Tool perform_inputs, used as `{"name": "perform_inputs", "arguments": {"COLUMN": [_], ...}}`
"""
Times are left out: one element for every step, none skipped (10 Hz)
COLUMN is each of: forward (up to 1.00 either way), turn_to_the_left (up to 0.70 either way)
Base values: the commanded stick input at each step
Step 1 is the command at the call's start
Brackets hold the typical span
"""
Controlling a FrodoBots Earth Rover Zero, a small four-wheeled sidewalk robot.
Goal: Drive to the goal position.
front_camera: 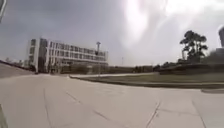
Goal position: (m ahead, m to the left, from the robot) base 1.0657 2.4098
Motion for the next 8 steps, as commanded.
{"name": "perform_inputs", "arguments": {"forward": [0.00,0.00,0.00,0.00,0.00,0.00,0.00,0.00], "turn_to_the_left": [-0.45,-0.45,-0.45,-0.45,-0.45,-0.45,-0.45,-0.45]}}
